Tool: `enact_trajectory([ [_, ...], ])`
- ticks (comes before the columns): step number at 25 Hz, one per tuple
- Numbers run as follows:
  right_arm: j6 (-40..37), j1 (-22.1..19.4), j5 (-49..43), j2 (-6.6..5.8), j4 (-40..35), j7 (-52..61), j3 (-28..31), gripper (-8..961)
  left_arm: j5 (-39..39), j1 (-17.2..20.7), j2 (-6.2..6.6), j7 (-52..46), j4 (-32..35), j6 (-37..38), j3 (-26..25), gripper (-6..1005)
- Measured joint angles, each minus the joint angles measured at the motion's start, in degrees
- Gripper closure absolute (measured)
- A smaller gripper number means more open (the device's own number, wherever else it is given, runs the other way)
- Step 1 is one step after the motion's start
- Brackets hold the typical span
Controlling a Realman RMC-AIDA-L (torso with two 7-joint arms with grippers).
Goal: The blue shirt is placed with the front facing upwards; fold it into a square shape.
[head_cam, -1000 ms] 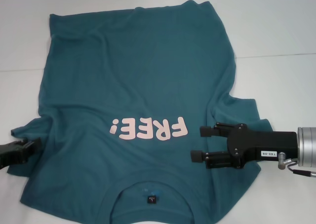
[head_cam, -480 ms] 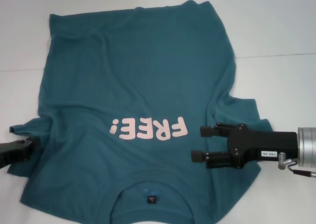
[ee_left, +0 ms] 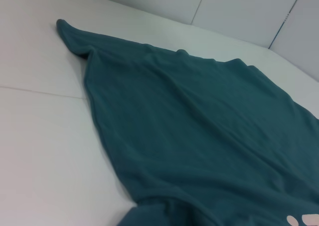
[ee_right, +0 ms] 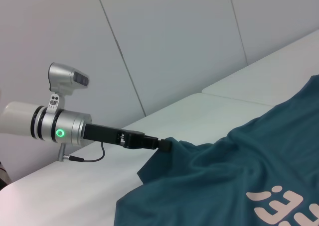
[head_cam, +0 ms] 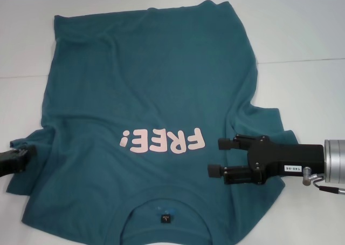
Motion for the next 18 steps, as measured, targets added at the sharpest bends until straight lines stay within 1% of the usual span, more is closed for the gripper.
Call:
enact_trajectory([
  [9, 0.0, 0.0, 0.0, 0.04, 0.0, 0.0, 0.2, 8, 0.3, -0.3, 0.23, -1.3, 1.8, -3.6, 0.1, 978],
  [14, 0.0, 0.0, 0.0, 0.13, 0.1, 0.1, 0.3, 8, 0.4, -0.6, 1.06, -1.6, 2.7, -5.6, 0.3, 977],
  [18, -0.2, 0.0, 0.0, 0.19, 0.3, 0.1, 0.4, 8, 0.6, -0.8, 1.35, -1.6, 3.6, -6.4, 0.4, 977],
])
